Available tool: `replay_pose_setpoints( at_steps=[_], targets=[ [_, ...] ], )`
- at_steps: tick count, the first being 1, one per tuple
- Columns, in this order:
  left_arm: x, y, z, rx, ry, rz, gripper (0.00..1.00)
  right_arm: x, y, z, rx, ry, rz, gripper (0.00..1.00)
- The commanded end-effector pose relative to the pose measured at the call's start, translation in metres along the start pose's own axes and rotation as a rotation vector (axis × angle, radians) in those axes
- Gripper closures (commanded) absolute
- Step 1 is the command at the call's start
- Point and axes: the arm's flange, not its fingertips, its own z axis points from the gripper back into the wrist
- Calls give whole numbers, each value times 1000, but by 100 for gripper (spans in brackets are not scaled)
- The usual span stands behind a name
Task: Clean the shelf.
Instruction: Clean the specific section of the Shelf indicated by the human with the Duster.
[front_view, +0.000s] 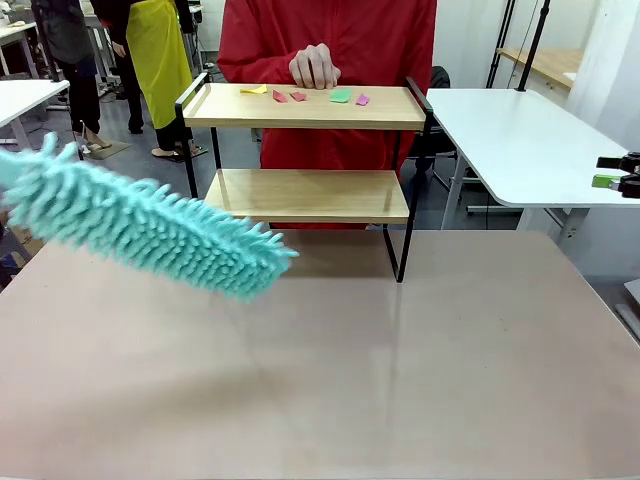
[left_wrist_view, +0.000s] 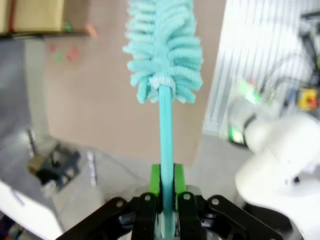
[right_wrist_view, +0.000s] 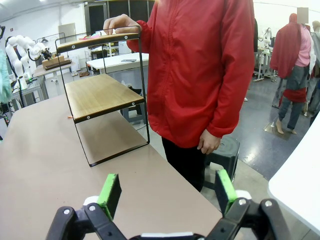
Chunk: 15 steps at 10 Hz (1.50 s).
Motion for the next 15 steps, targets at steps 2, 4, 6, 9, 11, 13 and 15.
replay_pose_setpoints(
  at_steps=[2,4,6,9,11,13,15],
  targets=[
    [25,5,0,80,-474,59,87,8,1,-3,-10,16,-6,0],
    [54,3,19,116,-635,104,87,8,1,-3,-10,16,-6,0],
    [95,8,37,91,-732,323,87,8,1,-3,-10,16,-6,0],
    [187,10,58,75,-740,717,87,8,1,-3,-10,16,-6,0],
    [253,18,65,77,-668,821,87,8,1,-3,-10,16,-6,0],
    [307,46,61,95,-543,907,87,8,1,-3,-10,16,-6,0],
    [334,77,45,119,-505,897,87,8,1,-3,-10,16,-6,0]
  ],
)
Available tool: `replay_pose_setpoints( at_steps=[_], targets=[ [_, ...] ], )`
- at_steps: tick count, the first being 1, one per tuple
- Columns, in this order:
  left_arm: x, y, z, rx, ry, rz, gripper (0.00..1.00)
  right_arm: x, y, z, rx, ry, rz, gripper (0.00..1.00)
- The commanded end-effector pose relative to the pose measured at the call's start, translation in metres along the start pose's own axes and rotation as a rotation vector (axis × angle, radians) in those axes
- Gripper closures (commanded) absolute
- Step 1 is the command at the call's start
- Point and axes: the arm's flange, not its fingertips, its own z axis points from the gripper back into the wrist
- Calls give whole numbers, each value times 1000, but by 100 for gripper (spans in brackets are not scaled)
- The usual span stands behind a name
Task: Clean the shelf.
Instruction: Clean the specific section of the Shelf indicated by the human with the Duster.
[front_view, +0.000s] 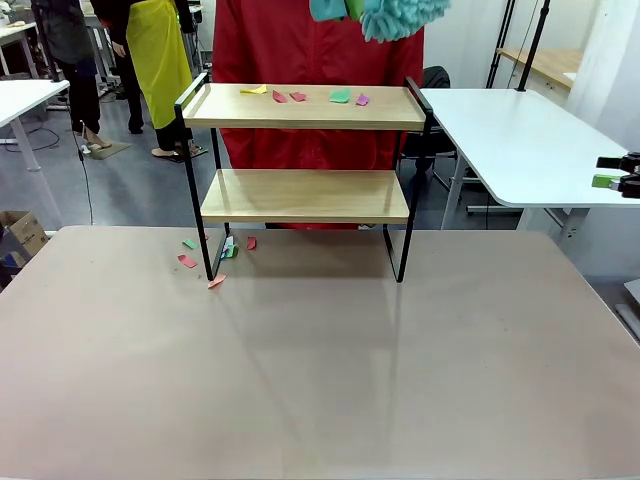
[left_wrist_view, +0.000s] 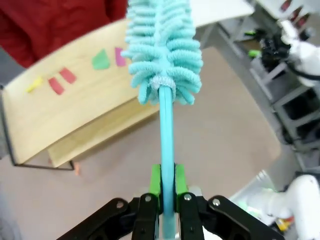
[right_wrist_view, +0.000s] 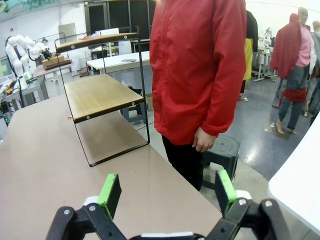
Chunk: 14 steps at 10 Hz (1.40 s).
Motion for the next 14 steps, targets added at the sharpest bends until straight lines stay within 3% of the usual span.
replay_pose_setpoints(
  at_steps=[1,3,4,7,11,14],
  targets=[
    [-17,-3,20,-32,-30,1,87,7,1,-2,-10,16,-6,0],
    [-17,-3,20,-32,-30,1,87,7,1,-2,-10,16,-6,0],
    [4,-3,-2,-14,2,-6,87,7,1,-2,-10,16,-6,0],
    [6,-65,-28,166,-101,187,87,7,1,-2,-10,16,-6,0],
    [14,-87,-75,307,-106,437,87,7,1,-2,-10,16,-6,0],
    [16,-90,-99,253,-79,461,87,7,1,-2,-10,16,-6,0]
  ],
)
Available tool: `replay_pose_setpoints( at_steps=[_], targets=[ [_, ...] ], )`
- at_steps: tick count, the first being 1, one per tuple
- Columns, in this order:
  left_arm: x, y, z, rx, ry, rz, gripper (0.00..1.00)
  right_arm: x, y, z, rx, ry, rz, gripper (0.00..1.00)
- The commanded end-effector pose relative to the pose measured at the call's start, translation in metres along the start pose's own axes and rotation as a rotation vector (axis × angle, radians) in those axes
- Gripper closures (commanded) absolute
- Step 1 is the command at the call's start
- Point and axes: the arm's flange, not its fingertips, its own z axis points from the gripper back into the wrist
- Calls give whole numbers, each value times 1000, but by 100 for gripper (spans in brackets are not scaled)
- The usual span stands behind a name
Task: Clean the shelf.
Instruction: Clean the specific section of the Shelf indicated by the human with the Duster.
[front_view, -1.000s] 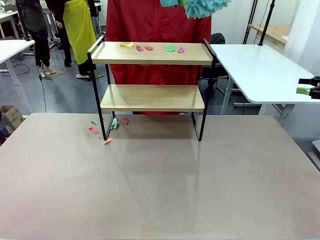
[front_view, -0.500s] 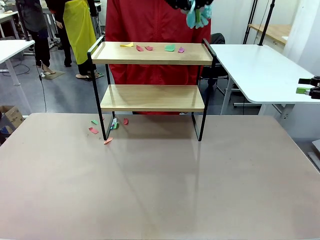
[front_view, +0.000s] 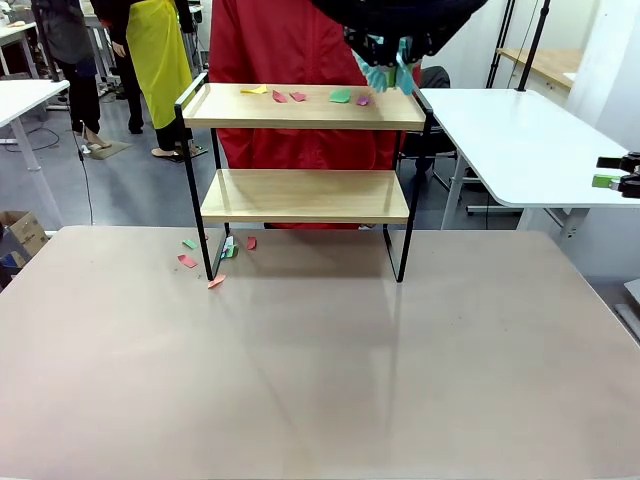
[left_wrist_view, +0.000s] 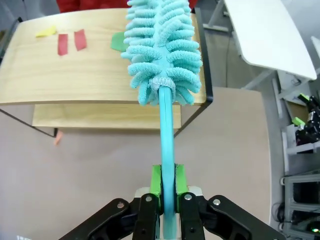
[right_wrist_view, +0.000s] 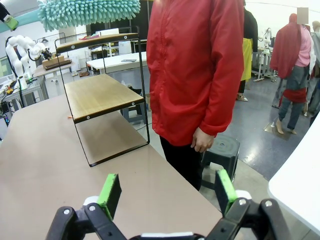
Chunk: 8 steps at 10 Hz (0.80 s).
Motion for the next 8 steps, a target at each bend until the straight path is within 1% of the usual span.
replay_pose_setpoints(
  at_steps=[1,3,5,6,8],
  targets=[
    [7,-11,1,-29,4,27,87,7,1,-2,-10,17,-6,0],
    [4,-15,-11,-45,38,24,87,7,1,-2,-10,17,-6,0],
    [-3,-17,-24,-31,87,4,87,7,1,-2,-10,17,-6,0],
    [-6,-16,-31,-35,120,4,87,7,1,-2,-10,17,-6,0],
    [-7,-9,-37,-20,147,7,87,7,1,-2,-10,17,-6,0]
  ],
)
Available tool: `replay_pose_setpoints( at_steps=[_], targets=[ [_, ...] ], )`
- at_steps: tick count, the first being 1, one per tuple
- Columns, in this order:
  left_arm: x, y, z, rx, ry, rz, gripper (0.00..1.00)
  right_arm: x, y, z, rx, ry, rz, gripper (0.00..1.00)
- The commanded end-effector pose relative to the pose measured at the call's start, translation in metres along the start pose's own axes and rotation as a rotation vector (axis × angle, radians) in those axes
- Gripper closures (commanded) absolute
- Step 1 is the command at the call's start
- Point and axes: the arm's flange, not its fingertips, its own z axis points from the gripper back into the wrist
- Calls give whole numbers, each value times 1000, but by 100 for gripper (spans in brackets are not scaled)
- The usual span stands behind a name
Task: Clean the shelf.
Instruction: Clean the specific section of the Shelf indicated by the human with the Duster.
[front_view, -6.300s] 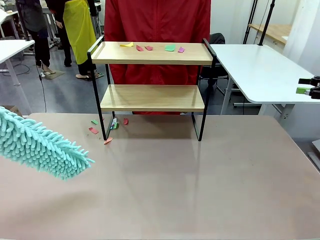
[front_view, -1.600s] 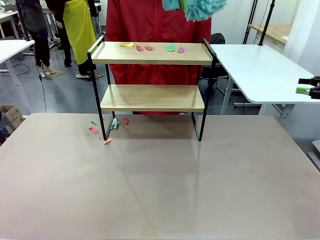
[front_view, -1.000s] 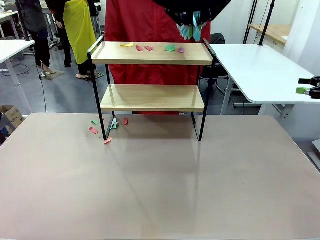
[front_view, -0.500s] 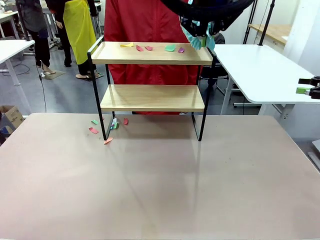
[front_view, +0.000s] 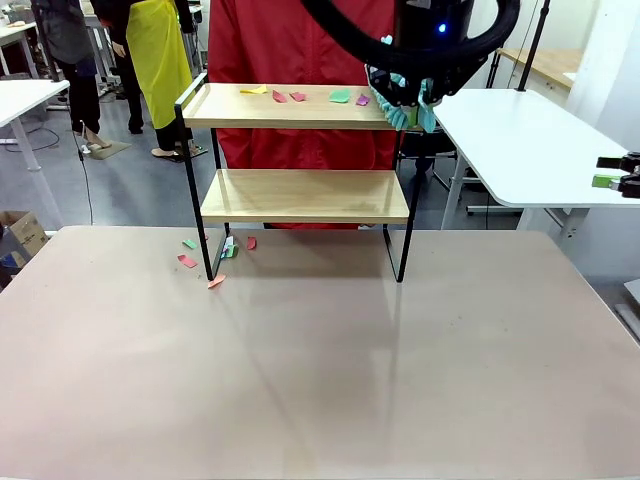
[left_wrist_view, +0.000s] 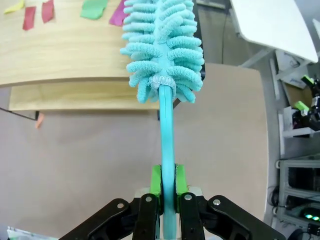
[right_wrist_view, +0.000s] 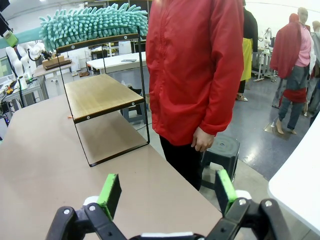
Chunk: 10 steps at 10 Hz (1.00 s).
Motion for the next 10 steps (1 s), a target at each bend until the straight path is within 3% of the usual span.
replay_pose_setpoints(
  at_steps=[1,5,10],
  targets=[
    [4,12,7,8,28,-11,87,7,1,-2,-10,17,-6,0],
    [16,50,16,54,62,18,87,7,1,-2,-10,17,-6,0],
    [17,128,15,154,112,75,87,7,1,-2,-10,17,-6,0]
  ],
)
